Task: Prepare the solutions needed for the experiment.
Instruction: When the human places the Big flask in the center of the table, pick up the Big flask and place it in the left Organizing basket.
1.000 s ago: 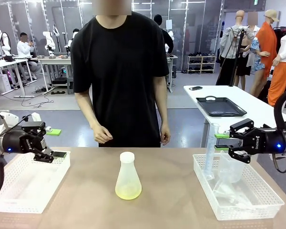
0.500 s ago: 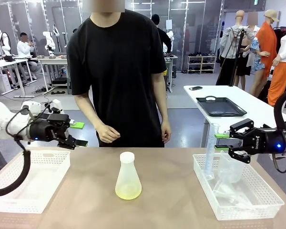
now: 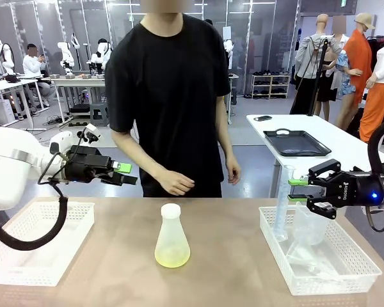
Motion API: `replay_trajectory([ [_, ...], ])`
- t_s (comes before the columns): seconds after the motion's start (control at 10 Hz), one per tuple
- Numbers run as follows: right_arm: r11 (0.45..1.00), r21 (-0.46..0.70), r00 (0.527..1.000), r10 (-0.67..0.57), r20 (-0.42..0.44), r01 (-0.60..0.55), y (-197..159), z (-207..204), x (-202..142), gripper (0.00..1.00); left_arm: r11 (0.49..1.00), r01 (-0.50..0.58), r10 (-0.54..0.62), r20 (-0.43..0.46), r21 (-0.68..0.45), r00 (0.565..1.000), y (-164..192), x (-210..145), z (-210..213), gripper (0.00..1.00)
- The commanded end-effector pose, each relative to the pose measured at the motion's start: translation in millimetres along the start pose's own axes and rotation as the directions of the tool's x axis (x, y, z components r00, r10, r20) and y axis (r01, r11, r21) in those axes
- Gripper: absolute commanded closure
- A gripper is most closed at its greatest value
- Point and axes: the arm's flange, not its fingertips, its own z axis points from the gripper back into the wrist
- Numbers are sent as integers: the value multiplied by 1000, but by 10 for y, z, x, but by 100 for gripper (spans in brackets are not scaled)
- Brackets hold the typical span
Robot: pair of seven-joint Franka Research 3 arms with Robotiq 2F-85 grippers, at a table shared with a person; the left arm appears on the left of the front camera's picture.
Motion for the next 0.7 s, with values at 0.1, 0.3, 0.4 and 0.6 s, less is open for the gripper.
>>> replay_trajectory([
  [0.1, 1000, 4, 1000, 0, -1, 0, 1, -1, -4, 64, 1000, 0, 0, 0, 0, 1000, 0, 0, 0, 0],
  [0.3, 1000, 4, 1000, 0, -1, 0, 1, -1, -4, 64, 1000, 0, 0, 0, 0, 1000, 0, 0, 0, 0],
  [0.4, 1000, 4, 1000, 0, -1, 0, 1, -1, -4, 64, 1000, 0, 0, 0, 0, 1000, 0, 0, 0, 0],
  [0.6, 1000, 4, 1000, 0, -1, 0, 1, -1, -4, 64, 1000, 0, 0, 0, 0, 1000, 0, 0, 0, 0],
])
